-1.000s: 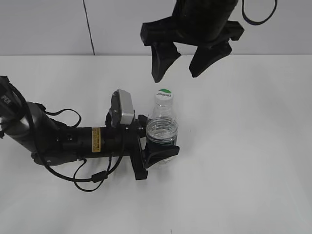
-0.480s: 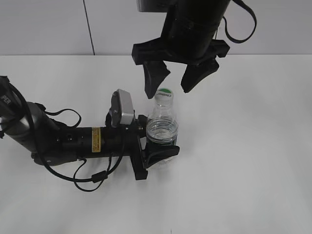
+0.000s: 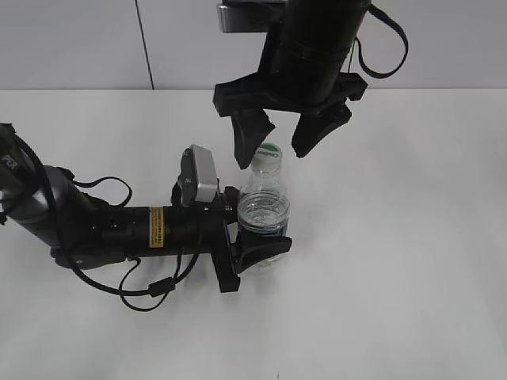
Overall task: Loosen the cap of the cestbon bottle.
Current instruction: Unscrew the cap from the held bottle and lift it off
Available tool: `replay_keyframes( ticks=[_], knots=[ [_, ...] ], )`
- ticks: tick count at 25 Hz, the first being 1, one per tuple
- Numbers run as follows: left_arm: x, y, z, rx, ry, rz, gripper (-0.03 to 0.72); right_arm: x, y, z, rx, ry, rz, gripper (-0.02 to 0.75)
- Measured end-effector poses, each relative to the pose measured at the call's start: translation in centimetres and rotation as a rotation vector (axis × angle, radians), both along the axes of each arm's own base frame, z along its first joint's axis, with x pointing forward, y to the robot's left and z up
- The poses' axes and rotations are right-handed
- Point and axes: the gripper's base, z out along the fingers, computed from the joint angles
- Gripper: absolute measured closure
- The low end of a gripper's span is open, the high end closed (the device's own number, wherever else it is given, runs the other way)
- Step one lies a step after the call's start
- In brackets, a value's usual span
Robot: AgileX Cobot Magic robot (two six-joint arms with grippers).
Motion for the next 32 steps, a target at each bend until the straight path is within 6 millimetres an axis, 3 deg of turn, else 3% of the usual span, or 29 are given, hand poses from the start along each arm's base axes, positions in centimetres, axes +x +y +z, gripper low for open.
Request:
replay_keyframes(
  ticks=[8,12,16,25,32],
  knots=[
    [0.00,0.00,0.00,0.000,0.000,0.000,0.274,0.10,0.08,-0.35,-0.006,0.002,0.017,0.181],
    [0.00,0.00,0.00,0.000,0.000,0.000,0.274,0.15,0.12,-0.52,-0.010,0.001,0.031,0.274],
    [0.01,0.00,0.00,0.000,0.000,0.001,0.274,0.13,0.14,-0.51,-0.008,-0.001,0.048,0.442],
    [0.01,0.00,0.00,0.000,0.000,0.002,0.274,0.13,0.14,-0.51,-0.015,-0.039,0.188,0.444],
    [0.00,0.00,0.00,0.000,0.000,0.000,0.274,0.13,0.14,-0.51,-0.036,-0.146,0.587,0.444]
  ],
)
